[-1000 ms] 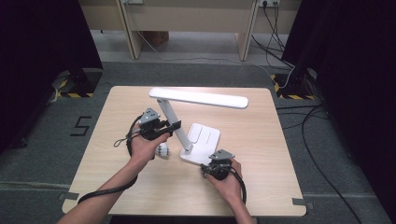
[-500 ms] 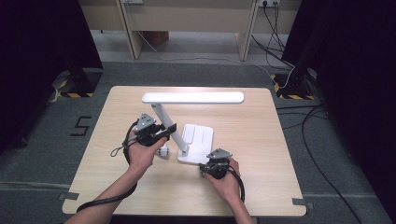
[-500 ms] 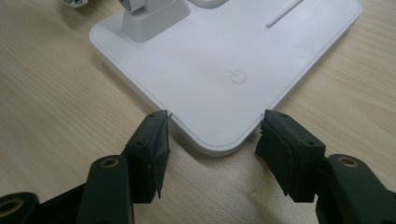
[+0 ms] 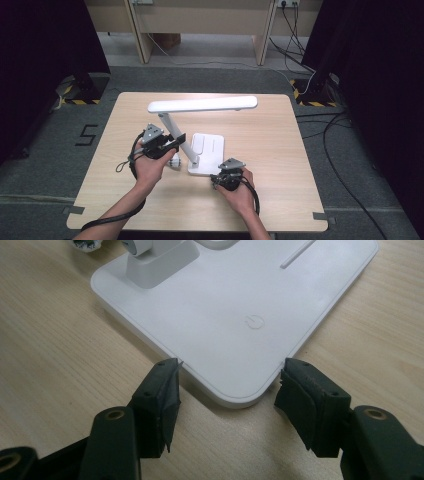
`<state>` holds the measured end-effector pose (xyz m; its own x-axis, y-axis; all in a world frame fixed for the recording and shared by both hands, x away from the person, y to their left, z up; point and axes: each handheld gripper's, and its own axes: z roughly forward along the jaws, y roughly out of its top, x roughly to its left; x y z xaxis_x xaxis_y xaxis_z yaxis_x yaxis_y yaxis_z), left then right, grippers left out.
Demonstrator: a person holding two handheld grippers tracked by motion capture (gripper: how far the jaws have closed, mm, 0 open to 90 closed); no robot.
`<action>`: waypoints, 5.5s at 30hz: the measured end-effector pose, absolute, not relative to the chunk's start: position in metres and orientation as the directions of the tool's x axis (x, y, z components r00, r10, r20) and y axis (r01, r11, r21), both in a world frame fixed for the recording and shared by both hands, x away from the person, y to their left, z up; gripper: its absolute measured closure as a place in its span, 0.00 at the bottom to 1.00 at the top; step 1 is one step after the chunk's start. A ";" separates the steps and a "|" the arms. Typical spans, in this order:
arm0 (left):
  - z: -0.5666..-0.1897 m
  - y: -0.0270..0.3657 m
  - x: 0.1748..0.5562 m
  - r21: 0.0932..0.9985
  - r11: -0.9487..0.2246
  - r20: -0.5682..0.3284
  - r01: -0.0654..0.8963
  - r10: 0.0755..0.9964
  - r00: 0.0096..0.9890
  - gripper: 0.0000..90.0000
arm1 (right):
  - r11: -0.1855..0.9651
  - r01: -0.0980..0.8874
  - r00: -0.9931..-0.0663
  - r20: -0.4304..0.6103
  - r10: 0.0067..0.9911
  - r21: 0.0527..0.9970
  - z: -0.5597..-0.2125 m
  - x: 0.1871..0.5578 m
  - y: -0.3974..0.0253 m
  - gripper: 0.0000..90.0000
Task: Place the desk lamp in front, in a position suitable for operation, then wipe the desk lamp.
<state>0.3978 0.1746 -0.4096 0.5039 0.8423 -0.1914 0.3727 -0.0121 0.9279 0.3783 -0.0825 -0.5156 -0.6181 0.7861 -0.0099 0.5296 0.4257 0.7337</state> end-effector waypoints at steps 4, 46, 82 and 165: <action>-0.410 0.178 0.397 0.928 -0.012 -0.190 0.372 0.844 0.501 0.73 | 0.428 0.526 -0.623 -0.009 0.782 0.735 -0.516 0.379 -0.079 0.46; -0.410 0.190 0.391 0.932 -0.031 -0.173 0.362 0.839 0.516 0.70 | 0.432 0.514 -0.630 -0.017 0.777 0.741 -0.517 0.374 -0.069 0.46; -0.452 0.278 0.408 0.887 -0.167 -0.093 0.430 0.848 0.522 0.31 | 0.275 0.511 -0.542 0.056 0.838 0.814 -0.494 0.349 -0.126 0.47; -0.513 0.271 0.428 0.737 -0.326 -0.137 0.592 0.786 0.603 0.61 | 0.385 0.497 -0.641 0.030 0.767 0.778 -0.509 0.399 -0.052 0.46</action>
<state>0.4277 0.2714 -0.5131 0.6034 0.7855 -0.1371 0.5918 -0.3260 0.7372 0.3992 -0.0519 -0.5085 -0.6410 0.7670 0.0298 0.4970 0.3852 0.7776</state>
